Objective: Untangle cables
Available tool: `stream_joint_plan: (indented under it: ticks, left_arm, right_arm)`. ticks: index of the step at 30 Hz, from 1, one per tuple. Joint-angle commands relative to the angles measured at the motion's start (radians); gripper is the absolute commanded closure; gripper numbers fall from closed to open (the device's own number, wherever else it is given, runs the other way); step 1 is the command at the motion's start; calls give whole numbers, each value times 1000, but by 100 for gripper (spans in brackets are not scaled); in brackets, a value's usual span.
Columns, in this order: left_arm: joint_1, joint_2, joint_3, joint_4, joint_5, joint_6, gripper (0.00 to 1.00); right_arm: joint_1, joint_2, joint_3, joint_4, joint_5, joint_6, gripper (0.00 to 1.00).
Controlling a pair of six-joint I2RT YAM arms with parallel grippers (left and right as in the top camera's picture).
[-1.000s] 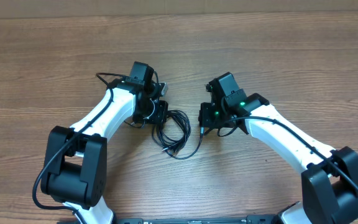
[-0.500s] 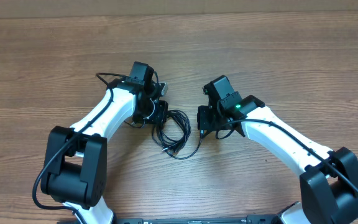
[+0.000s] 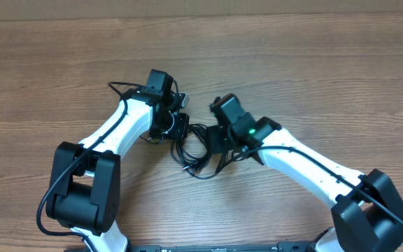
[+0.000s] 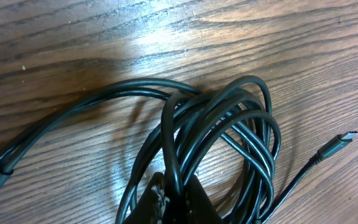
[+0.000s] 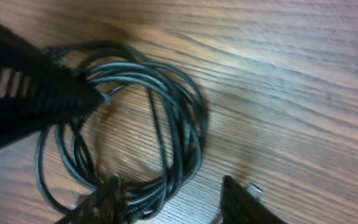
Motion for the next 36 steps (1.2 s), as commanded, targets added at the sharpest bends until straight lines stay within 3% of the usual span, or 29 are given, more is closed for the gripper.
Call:
stream_joint_plan:
  ticks: [1, 12, 30, 36]
  left_arm:
    - [-5, 13, 17, 2, -6, -11, 96]
    - [-5, 13, 17, 1, -23, -11, 96]
    - [-5, 13, 17, 1, -23, -19, 96]
    - [-5, 13, 17, 1, -23, -19, 96]
  right_arm:
    - [37, -2, -11, 47, 92, -22, 64]
    - [111, 138, -11, 105, 93, -21, 66]
    - [112, 198, -12, 145, 145, -10, 67]
    - [112, 205, -20, 170, 145, -10, 75]
